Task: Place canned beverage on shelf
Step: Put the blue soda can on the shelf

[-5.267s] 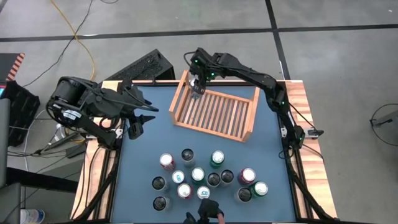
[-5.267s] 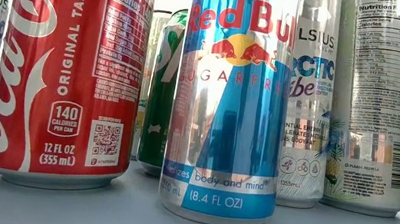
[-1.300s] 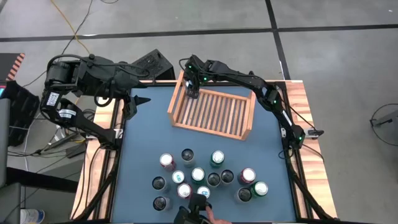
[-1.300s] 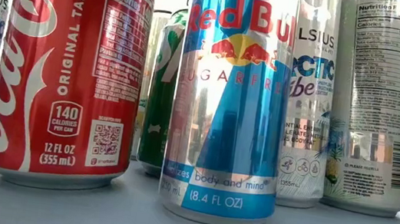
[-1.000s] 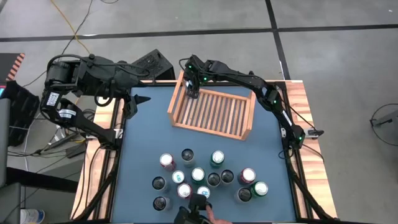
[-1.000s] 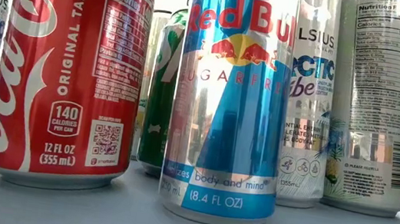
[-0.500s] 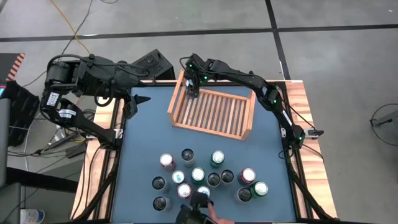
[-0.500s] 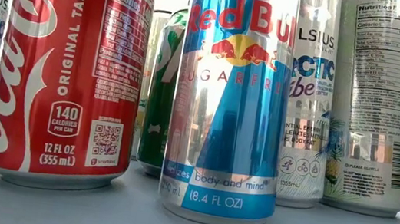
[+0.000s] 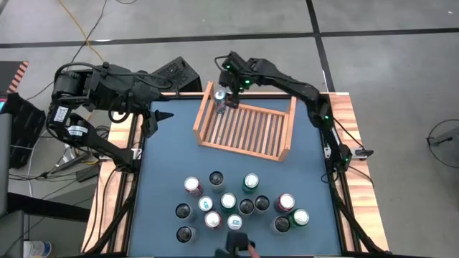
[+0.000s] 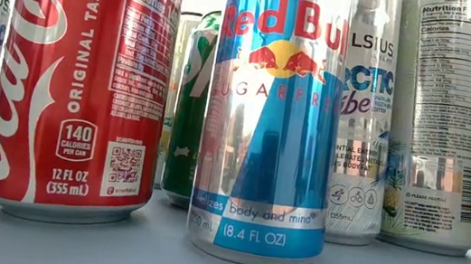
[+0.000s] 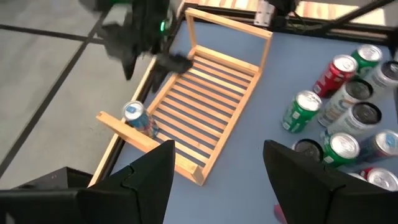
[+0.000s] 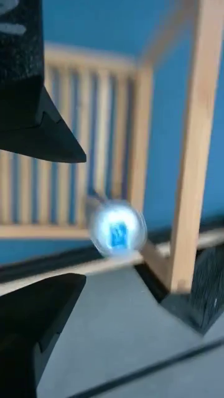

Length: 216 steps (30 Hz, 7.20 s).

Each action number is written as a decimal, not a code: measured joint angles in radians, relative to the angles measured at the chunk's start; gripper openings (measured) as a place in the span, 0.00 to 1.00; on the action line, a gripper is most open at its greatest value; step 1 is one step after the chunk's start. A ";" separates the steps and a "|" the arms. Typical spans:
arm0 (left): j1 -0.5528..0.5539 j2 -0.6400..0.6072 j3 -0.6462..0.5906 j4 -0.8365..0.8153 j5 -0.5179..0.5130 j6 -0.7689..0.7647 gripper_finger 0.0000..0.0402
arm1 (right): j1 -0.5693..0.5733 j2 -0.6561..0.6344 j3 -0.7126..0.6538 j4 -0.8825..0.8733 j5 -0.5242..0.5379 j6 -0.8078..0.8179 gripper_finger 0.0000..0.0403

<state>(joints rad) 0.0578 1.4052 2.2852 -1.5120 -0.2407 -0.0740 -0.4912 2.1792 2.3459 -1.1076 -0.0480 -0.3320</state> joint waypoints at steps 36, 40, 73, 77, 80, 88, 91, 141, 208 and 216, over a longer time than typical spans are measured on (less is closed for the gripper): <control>-0.192 0.038 -0.051 -0.015 0.399 0.037 0.58 | 1.010 -0.133 -0.001 -0.113 0.292 0.652 0.72; -0.229 0.035 -0.051 -0.016 0.390 0.027 0.58 | 1.045 -0.032 -0.001 -0.052 0.294 0.661 0.72; -0.680 -0.668 -1.240 1.166 -0.141 -0.089 0.58 | 1.072 0.035 -0.029 -0.103 0.309 0.817 0.72; -0.680 -0.713 -1.328 1.218 -0.145 -0.113 0.58 | 1.066 0.034 -0.029 -0.103 0.310 0.844 0.72; -0.680 -0.721 -1.357 1.237 -0.153 -0.115 0.58 | 1.063 0.034 -0.029 -0.100 0.314 0.848 0.72; -0.680 -0.717 -1.388 1.238 -0.141 -0.121 0.58 | 1.045 0.034 -0.029 -0.093 0.313 0.848 0.72; -0.680 -0.719 -1.389 1.242 -0.148 -0.124 0.58 | 1.045 0.040 -0.028 -0.088 0.313 0.848 0.72; -0.594 0.579 -0.389 0.824 0.129 -0.061 0.58 | 1.489 -0.113 -0.029 -0.463 0.503 1.582 0.72; -0.527 0.673 -0.424 0.783 0.228 -0.025 0.68 | 1.492 -0.113 -0.029 -0.463 0.574 1.581 0.72; -0.527 0.673 -0.424 0.787 0.227 -0.055 0.56 | 1.492 -0.113 -0.029 -0.463 0.574 1.581 0.72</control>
<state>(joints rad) -0.4690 2.0785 1.8614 -0.7246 -0.0137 -0.1288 1.0012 2.0666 2.3169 -1.5711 0.5259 1.2491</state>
